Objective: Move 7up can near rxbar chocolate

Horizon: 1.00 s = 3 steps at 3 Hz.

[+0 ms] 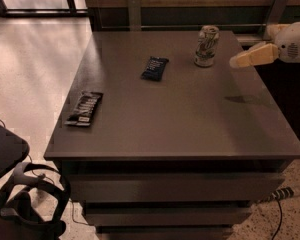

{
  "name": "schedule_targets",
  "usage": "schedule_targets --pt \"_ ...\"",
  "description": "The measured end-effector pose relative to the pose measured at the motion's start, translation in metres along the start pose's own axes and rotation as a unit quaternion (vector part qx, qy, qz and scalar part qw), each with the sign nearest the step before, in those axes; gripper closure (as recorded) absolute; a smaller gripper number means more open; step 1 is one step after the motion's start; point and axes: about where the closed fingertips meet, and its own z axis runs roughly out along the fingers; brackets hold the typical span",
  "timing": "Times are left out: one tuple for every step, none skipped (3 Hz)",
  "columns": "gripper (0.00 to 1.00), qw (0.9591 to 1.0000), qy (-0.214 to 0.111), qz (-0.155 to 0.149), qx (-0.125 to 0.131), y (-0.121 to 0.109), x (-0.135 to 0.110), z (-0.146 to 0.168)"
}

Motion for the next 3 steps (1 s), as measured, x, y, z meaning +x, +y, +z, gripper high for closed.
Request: schedule_targets --pt "0.0 1.0 0.0 0.0 0.0 0.0 0.0 0.0" --pt "0.0 0.9999 -0.016 -0.001 -0.005 -0.007 -0.002 0.012" --pt "0.0 0.9982 -0.057 -0.003 -0.018 -0.021 -0.007 0.038"
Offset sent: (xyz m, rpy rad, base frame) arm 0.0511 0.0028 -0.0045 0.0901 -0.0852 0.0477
